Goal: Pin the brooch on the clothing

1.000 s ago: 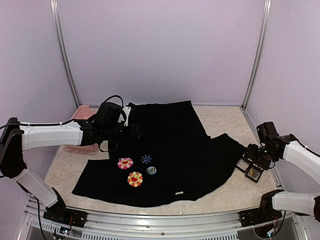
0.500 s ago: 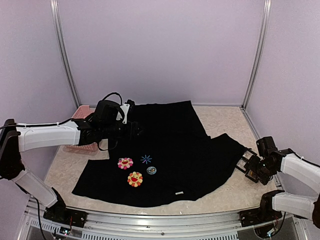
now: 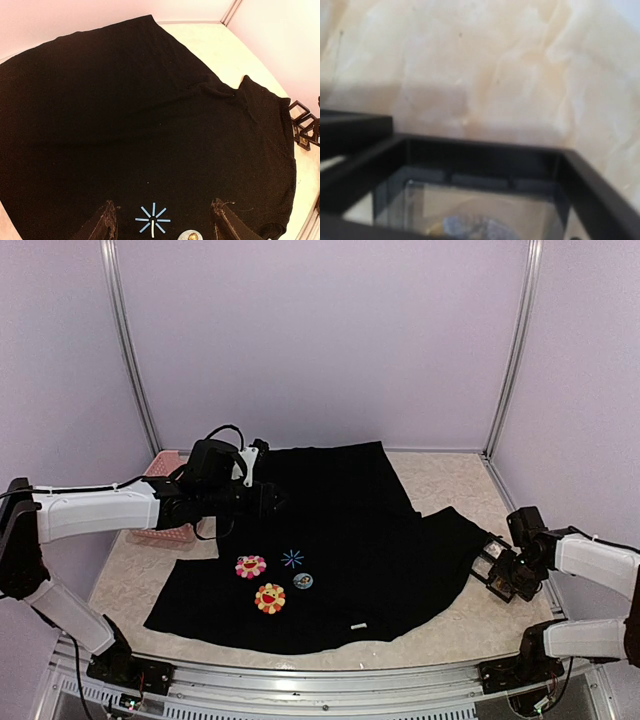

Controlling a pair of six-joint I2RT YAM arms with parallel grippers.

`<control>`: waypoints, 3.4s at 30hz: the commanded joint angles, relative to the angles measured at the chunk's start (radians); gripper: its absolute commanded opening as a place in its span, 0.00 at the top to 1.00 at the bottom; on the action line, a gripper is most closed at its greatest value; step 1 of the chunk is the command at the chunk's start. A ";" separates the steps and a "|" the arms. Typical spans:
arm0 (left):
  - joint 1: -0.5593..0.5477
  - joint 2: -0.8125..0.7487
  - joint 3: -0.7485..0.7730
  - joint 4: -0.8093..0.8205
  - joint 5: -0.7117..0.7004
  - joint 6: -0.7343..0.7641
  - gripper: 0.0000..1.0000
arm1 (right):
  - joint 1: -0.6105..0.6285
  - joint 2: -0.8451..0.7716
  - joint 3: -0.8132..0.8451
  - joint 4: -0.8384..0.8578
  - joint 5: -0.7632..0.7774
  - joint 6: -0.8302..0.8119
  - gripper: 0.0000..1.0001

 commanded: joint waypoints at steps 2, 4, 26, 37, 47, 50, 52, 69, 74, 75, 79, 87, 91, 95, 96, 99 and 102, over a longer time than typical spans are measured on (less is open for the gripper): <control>0.009 0.010 0.003 0.016 0.028 0.009 0.40 | -0.013 0.016 0.082 -0.059 0.063 -0.063 0.28; 0.009 0.012 0.003 0.016 0.030 0.010 0.40 | -0.010 0.025 0.098 -0.064 0.071 -0.083 0.31; 0.012 0.034 0.014 0.005 0.047 0.011 0.41 | -0.004 0.120 0.040 0.056 -0.055 -0.148 0.30; 0.011 0.035 0.016 0.003 0.053 0.012 0.41 | -0.004 0.093 0.052 0.031 -0.055 -0.145 0.47; 0.011 0.034 0.017 0.002 0.052 0.014 0.41 | -0.004 0.074 0.067 0.011 -0.070 -0.150 0.54; 0.012 0.033 0.017 0.002 0.051 0.014 0.41 | -0.004 0.079 0.064 0.007 -0.083 -0.149 0.49; 0.012 0.033 0.017 0.001 0.052 0.015 0.41 | -0.004 0.084 0.061 0.007 -0.095 -0.148 0.45; 0.012 0.028 0.018 0.004 0.061 0.014 0.41 | 0.028 0.054 0.048 -0.037 -0.076 -0.094 0.56; 0.014 0.024 0.018 0.005 0.061 0.013 0.41 | 0.028 0.029 0.060 -0.049 -0.084 -0.095 0.59; 0.014 0.024 0.018 0.005 0.061 0.013 0.41 | 0.030 0.026 0.061 -0.051 -0.085 -0.096 0.60; 0.014 0.023 0.017 0.005 0.060 0.013 0.41 | 0.032 0.022 0.071 -0.059 -0.096 -0.102 0.62; 0.014 0.025 0.017 0.007 0.061 0.014 0.41 | 0.054 0.014 0.089 -0.092 -0.082 -0.083 0.67; 0.014 0.025 0.017 0.007 0.062 0.014 0.41 | 0.071 0.018 0.093 -0.101 -0.082 -0.071 0.69; 0.014 0.026 0.017 0.006 0.061 0.015 0.41 | 0.105 0.029 0.098 -0.104 -0.092 -0.053 0.69; 0.014 0.028 0.017 0.006 0.062 0.015 0.41 | 0.114 0.032 0.099 -0.105 -0.100 -0.049 0.66; 0.014 0.025 0.017 0.007 0.063 0.015 0.41 | 0.129 0.028 0.108 -0.136 -0.077 -0.021 0.44; 0.014 0.026 0.017 0.007 0.068 0.015 0.41 | 0.129 0.005 0.112 -0.161 -0.033 -0.005 0.39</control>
